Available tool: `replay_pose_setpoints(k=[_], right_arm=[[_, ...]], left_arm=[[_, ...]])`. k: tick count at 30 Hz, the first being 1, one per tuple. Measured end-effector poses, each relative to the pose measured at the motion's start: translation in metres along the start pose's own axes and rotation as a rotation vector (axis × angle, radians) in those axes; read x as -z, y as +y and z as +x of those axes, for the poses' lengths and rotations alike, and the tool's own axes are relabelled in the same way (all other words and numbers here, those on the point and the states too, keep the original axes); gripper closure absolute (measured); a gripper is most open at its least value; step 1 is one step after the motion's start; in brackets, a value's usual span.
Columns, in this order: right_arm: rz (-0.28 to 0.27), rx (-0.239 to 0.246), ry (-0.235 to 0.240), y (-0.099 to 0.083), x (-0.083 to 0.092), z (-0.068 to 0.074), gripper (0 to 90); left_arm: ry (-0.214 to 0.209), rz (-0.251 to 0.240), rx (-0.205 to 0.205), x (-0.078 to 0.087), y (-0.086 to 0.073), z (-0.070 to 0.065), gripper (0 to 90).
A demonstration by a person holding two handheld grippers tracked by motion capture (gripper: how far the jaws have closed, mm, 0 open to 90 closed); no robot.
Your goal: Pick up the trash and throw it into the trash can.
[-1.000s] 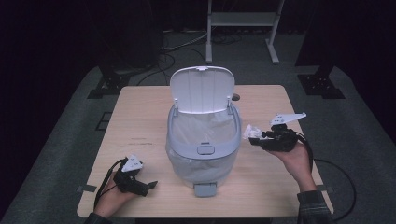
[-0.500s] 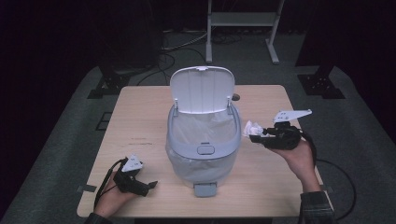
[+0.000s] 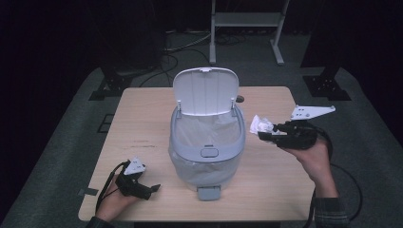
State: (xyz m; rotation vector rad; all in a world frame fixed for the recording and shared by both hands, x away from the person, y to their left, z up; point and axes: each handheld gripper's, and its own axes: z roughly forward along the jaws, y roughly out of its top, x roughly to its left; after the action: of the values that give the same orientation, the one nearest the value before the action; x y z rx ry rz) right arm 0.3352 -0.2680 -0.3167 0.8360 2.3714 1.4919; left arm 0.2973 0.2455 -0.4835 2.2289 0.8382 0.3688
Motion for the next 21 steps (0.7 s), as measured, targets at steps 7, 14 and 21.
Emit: replay_pose_setpoints(k=[7, 14, 21], right_arm=[[-0.050, 0.020, 0.038, 0.013, 0.011, 0.007, 60.6], [-0.091, 0.053, 0.086, 0.027, 0.015, 0.016, 60.6], [-0.127, 0.079, 0.115, 0.043, 0.017, 0.023, 60.6]], left_arm=[[0.000, 0.000, 0.000, 0.000, 0.000, 0.000, 0.0], [-0.001, 0.000, -0.001, 0.000, 0.000, 0.000, 0.0], [-0.001, -0.002, -0.001, 0.000, 0.000, 0.000, 0.0]])
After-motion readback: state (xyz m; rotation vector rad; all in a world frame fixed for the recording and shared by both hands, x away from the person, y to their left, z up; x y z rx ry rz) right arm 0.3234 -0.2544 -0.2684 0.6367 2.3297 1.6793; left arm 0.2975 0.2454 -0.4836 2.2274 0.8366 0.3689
